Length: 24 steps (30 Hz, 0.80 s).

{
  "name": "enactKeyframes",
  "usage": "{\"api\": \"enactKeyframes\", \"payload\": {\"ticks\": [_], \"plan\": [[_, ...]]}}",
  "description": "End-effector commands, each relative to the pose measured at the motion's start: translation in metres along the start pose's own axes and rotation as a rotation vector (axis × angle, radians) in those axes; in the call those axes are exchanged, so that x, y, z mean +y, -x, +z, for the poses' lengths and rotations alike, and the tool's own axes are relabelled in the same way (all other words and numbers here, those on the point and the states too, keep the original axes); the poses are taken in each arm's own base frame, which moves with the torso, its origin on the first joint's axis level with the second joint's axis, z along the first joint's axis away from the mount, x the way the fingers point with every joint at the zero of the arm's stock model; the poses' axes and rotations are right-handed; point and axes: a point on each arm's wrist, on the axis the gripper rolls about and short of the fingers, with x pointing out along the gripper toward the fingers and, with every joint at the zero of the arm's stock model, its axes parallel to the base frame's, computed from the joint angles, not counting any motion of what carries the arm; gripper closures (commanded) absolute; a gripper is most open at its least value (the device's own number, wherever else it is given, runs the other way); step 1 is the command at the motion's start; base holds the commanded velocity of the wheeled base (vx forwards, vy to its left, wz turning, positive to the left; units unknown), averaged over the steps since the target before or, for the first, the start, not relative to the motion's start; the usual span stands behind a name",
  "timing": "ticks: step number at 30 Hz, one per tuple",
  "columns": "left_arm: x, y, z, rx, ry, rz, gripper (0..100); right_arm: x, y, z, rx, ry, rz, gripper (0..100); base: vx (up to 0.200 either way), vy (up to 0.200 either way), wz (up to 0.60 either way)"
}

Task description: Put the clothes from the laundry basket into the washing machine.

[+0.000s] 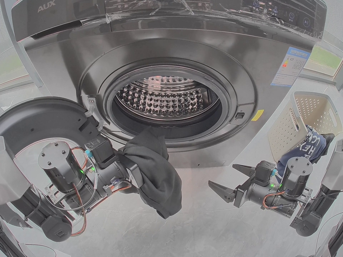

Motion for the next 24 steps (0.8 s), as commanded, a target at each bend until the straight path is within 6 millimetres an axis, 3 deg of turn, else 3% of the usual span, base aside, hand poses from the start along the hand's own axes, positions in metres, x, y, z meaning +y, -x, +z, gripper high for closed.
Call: {"api": "enactKeyframes", "payload": {"ticks": [1, 17, 24], "plan": [[0.0007, -0.0006, -0.0006, 0.001, 0.000, 0.002, 100, 0.0000, -0.0002, -0.0004, 0.001, 0.000, 0.000, 0, 0.000, 0.000, 0.00], [0.0015, -0.0010, 0.0000, -0.002, -0.010, 0.005, 100, 0.0005, 0.0000, -0.0001, 0.000, 0.000, 0.002, 0, 0.000, 0.000, 0.00], [0.0020, -0.0014, -0.0001, -0.002, -0.010, 0.006, 100, 0.0005, 0.0000, -0.0001, 0.000, 0.000, 0.002, 0, 0.200, 0.000, 0.00]]}}
